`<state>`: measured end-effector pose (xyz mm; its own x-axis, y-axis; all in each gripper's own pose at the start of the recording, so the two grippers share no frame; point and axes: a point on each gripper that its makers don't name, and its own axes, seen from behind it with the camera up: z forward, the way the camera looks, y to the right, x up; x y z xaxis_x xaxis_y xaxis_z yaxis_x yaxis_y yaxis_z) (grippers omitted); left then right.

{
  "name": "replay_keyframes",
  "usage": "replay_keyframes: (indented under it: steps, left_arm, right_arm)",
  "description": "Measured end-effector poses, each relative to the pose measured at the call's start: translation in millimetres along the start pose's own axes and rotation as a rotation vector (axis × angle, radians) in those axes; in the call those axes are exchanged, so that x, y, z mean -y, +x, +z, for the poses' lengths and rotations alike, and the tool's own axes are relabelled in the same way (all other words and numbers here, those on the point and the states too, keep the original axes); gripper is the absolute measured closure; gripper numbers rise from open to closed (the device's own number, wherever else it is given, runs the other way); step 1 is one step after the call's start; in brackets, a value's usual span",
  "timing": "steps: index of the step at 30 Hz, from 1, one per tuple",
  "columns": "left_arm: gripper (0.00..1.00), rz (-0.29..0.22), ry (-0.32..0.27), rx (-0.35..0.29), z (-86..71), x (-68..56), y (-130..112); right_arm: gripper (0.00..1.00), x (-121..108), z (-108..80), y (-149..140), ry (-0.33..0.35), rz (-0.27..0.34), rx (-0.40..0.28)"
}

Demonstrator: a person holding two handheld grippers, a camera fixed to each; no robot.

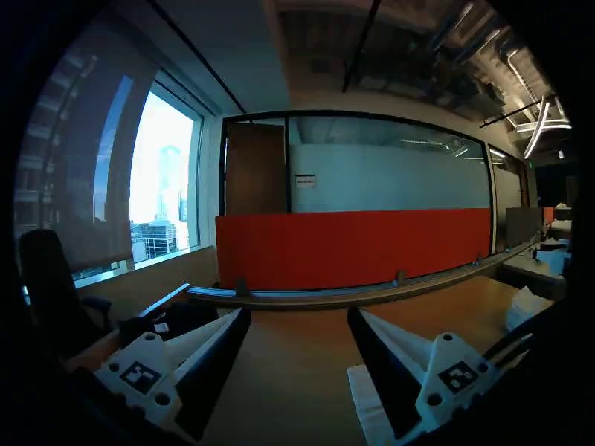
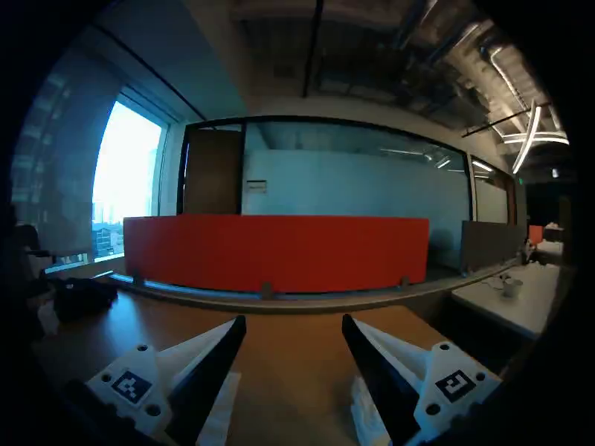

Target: Fold towel

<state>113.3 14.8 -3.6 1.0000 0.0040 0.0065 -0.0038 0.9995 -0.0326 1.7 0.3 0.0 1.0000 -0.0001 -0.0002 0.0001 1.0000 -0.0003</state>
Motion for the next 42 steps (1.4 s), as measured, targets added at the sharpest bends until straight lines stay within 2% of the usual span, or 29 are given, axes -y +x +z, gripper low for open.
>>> replay_keyframes:
  steps: [6,12,15,23,29,36,42]
  left_arm:
    - [0.04,0.003,-0.005,0.001,-1.6,1.7,33]
    - [0.04,0.013,-0.033,0.026,-1.2,1.4,47]
    - [0.04,0.011,-0.069,0.049,-1.3,-3.8,49]
    - [0.04,0.039,-0.207,0.131,-5.9,-28.3,40]
    - [0.04,0.063,-0.281,0.178,-11.7,-39.8,29]
    - [0.04,0.109,-0.383,0.236,-21.2,-59.9,9]
    - [0.04,0.138,-0.44,0.268,-24.8,-73.8,-6]
  right_arm:
    - [0.0,-4,-0.4,26,-0.005,-0.008,-0.001]
    - [0.0,0,-1.0,41,0.011,-0.035,0.026]
    - [0.0,6,-1.3,46,0.038,-0.059,0.043]
    - [0.0,37,-2.9,46,0.163,-0.128,0.117]
    - [0.0,60,-8.7,37,0.262,-0.18,0.162]
    - [0.0,86,-16.6,19,0.388,-0.215,0.229]
    - [0.0,100,-18.5,9,0.453,-0.229,0.265]
